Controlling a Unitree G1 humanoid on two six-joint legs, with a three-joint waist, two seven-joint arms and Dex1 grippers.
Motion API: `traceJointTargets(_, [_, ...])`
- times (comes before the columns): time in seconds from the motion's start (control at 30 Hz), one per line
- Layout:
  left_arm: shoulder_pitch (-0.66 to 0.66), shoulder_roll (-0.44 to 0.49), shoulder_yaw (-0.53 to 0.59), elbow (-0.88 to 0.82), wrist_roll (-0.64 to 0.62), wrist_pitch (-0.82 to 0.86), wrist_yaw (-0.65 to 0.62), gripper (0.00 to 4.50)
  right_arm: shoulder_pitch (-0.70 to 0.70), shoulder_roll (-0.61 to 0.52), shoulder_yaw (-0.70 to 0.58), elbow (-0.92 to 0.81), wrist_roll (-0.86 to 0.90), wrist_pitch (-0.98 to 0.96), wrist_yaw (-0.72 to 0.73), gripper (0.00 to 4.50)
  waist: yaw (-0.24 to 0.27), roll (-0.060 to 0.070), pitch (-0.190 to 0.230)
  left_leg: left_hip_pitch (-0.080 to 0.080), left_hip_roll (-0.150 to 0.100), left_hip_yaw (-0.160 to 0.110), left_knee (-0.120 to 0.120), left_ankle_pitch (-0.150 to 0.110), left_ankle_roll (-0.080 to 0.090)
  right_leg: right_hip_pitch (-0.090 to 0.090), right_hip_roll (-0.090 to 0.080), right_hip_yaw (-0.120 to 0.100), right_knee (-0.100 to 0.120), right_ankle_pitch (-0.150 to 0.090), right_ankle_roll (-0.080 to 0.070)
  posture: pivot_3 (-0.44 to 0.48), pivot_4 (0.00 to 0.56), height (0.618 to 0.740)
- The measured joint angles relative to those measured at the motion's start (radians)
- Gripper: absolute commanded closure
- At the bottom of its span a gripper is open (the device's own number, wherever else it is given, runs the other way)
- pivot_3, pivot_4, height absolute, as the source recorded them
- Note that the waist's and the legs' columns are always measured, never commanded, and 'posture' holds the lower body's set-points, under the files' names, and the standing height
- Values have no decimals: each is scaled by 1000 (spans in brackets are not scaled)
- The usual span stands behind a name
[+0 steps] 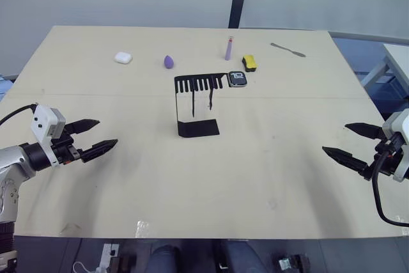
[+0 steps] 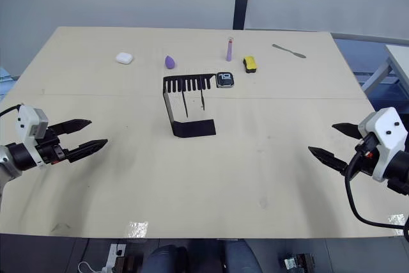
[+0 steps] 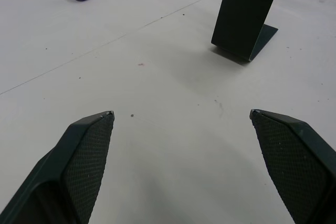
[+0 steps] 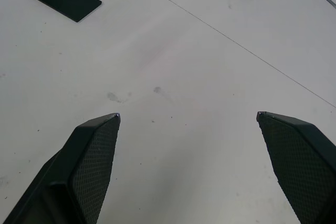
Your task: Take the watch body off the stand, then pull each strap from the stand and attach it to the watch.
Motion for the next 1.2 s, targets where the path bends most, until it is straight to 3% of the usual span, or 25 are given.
traceJointTargets(0.23, [-28,0,-10,-19,-1,6,-2,0,-35,71,44,-74,-11,13,-103,77,-1,0,0,0,0,0,1,0,0,0,0,0,1,0,0,0,150,740])
traceJointTargets(0.5, [-142,0,-49,-229,-105,132,5,0,-56,139,40,-304,73,155,-258,77,3,0,0,-1,0,0,2,0,-1,0,0,0,2,0,0,0,150,740])
traceJointTargets(0.63, [-241,-36,-85,-267,-200,229,23,0,-138,222,52,-434,194,249,-417,77,-2,0,0,0,0,0,2,1,-1,0,1,0,3,0,0,0,150,740])
traceJointTargets(0.8, [-307,-112,-184,-266,-189,218,36,0,-306,362,203,-508,278,332,-656,77,-5,0,0,-1,0,0,3,2,-2,-1,2,1,4,0,0,0,150,740])
traceJointTargets(1.03, [-391,-176,-266,-185,-114,99,3,0,-571,544,387,-490,281,420,-948,77,-6,0,0,-2,0,1,4,2,-2,-4,1,1,6,-1,-2,0,150,740])
traceJointTargets(1.2, [-432,-187,-275,-170,-109,64,-20,0,-648,642,454,-441,269,468,-1062,77,-5,0,0,-3,1,1,4,2,-3,-6,1,1,7,-1,-2,0,150,740])
